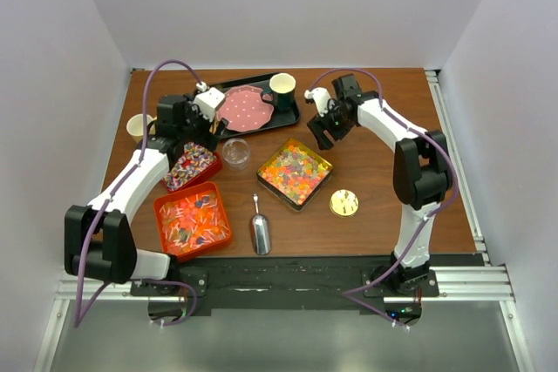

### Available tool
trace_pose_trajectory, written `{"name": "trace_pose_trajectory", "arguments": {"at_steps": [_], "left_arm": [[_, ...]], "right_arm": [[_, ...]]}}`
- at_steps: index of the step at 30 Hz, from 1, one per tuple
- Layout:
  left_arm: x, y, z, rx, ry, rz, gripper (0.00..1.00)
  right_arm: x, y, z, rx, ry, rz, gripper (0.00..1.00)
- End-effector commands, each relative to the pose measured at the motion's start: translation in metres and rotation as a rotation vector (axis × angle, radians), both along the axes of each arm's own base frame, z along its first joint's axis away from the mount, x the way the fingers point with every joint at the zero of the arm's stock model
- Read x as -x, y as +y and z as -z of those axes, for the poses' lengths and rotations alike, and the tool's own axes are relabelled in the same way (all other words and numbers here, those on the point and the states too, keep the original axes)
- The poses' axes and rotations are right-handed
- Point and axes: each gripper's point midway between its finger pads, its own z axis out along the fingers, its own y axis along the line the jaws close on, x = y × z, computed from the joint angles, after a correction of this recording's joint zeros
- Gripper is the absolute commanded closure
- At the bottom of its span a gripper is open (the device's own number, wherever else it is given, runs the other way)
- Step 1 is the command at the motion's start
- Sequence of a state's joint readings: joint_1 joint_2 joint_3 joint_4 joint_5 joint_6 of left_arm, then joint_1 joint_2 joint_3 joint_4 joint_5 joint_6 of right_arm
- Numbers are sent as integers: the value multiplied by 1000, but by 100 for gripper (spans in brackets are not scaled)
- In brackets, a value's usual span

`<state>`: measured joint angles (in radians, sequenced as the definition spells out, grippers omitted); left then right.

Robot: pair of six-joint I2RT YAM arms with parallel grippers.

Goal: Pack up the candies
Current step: Move the storage box to the center of the board.

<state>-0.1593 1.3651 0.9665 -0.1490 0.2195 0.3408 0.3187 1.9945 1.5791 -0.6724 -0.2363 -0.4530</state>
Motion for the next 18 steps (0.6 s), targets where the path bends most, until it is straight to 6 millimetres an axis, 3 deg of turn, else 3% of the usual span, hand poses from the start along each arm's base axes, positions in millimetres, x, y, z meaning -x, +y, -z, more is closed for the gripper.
{"name": "trace_pose_trajectory", "arguments": {"at_steps": [1,3,5,9,12,16,18], "left_arm": [[-8,3,-8,-35,-36,1,9],[-9,3,-2,-35,-22,1,9],[-9,0,2,-25,-10,7,9],[-12,-2,6,-5,1,5,9],[-14,-3,9,3,6,1,9],[-14,-4,10,10,11,-3,10],[-14,-5,12,11,21,7,10]], "right_arm": [[-8,21,-47,-109,-87,-60,22],[-3,28,-57,-144,-99,-90,22],[9,31,-55,-141,-70,-136,23],[35,35,-33,-118,25,-194,25],[42,33,-17,-92,57,-189,28],[27,24,-1,-32,39,-84,31],[16,27,-4,-34,24,-27,32]]}}
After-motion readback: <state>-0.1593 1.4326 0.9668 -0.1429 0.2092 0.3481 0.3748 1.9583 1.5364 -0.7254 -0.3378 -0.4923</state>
